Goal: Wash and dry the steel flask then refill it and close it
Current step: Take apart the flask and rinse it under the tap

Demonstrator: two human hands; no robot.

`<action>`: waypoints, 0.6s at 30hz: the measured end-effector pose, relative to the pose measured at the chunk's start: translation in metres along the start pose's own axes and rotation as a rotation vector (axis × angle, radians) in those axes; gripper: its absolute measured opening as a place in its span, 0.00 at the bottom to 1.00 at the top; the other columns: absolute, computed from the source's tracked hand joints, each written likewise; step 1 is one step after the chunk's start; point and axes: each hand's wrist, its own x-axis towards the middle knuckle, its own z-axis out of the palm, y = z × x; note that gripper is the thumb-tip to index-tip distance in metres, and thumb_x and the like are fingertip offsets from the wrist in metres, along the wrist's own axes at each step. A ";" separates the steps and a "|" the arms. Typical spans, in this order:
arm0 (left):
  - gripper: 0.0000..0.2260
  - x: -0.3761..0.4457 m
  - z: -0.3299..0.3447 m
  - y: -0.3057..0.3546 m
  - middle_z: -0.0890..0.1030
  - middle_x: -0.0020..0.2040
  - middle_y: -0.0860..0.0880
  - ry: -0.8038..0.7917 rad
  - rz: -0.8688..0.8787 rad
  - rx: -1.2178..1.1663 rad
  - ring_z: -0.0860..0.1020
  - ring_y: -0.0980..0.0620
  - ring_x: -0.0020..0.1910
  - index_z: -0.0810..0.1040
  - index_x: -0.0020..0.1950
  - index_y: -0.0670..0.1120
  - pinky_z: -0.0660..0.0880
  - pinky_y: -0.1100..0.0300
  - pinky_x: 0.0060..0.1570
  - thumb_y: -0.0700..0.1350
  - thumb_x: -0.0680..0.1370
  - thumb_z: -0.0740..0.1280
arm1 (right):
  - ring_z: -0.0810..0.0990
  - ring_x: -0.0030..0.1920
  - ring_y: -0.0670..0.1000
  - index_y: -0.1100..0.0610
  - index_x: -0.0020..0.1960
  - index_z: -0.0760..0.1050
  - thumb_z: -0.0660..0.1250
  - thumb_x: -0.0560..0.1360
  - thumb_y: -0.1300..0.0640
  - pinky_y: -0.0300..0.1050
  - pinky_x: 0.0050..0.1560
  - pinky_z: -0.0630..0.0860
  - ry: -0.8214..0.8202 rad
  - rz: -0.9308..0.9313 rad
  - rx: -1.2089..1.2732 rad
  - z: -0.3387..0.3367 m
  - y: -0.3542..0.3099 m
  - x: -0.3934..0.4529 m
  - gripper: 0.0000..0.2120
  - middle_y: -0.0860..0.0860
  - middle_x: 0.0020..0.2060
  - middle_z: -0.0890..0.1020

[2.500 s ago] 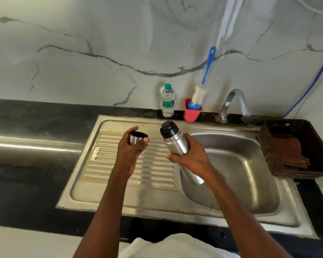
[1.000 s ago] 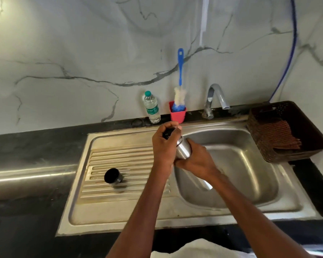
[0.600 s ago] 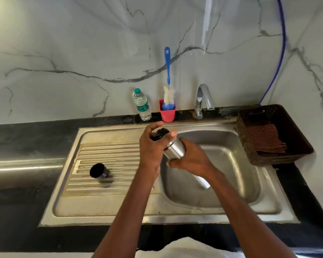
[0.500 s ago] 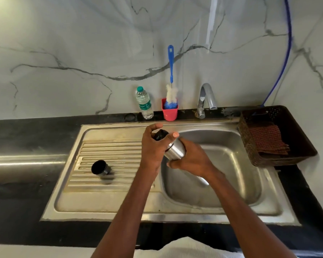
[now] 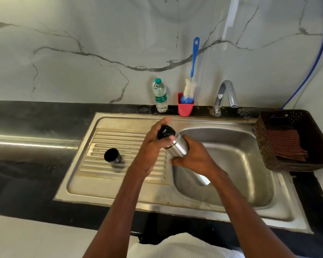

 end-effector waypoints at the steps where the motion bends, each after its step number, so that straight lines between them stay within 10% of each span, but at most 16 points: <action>1: 0.29 -0.001 -0.009 0.001 0.77 0.71 0.42 -0.075 0.011 -0.035 0.77 0.55 0.65 0.73 0.76 0.46 0.75 0.61 0.62 0.38 0.74 0.69 | 0.82 0.44 0.45 0.44 0.57 0.75 0.82 0.56 0.43 0.52 0.47 0.81 0.002 0.005 0.000 0.003 0.000 0.001 0.31 0.42 0.46 0.83; 4: 0.28 -0.005 -0.028 0.002 0.80 0.65 0.37 -0.079 0.061 0.056 0.79 0.48 0.62 0.75 0.75 0.48 0.77 0.57 0.60 0.36 0.74 0.71 | 0.81 0.43 0.45 0.43 0.55 0.75 0.83 0.58 0.44 0.51 0.46 0.81 -0.007 0.009 -0.036 0.011 -0.002 0.003 0.30 0.42 0.45 0.83; 9: 0.12 0.001 -0.033 -0.004 0.86 0.47 0.46 0.353 0.035 0.209 0.84 0.51 0.47 0.85 0.54 0.46 0.80 0.55 0.50 0.51 0.76 0.78 | 0.79 0.44 0.40 0.39 0.55 0.72 0.84 0.59 0.47 0.43 0.42 0.74 -0.054 -0.013 -0.101 0.022 -0.017 0.004 0.31 0.39 0.46 0.81; 12: 0.22 0.000 -0.046 -0.004 0.84 0.40 0.50 0.513 -0.018 0.242 0.79 0.57 0.39 0.84 0.47 0.44 0.76 0.59 0.42 0.64 0.75 0.74 | 0.78 0.44 0.39 0.38 0.56 0.71 0.84 0.59 0.46 0.42 0.41 0.72 -0.068 -0.008 -0.107 0.031 -0.022 0.005 0.31 0.39 0.45 0.80; 18: 0.27 -0.022 -0.099 -0.049 0.84 0.57 0.45 0.354 -0.065 -0.237 0.82 0.50 0.52 0.79 0.62 0.46 0.79 0.58 0.43 0.55 0.69 0.82 | 0.80 0.44 0.40 0.39 0.57 0.72 0.84 0.60 0.46 0.41 0.41 0.73 -0.068 0.022 -0.084 0.044 -0.023 0.011 0.31 0.39 0.46 0.81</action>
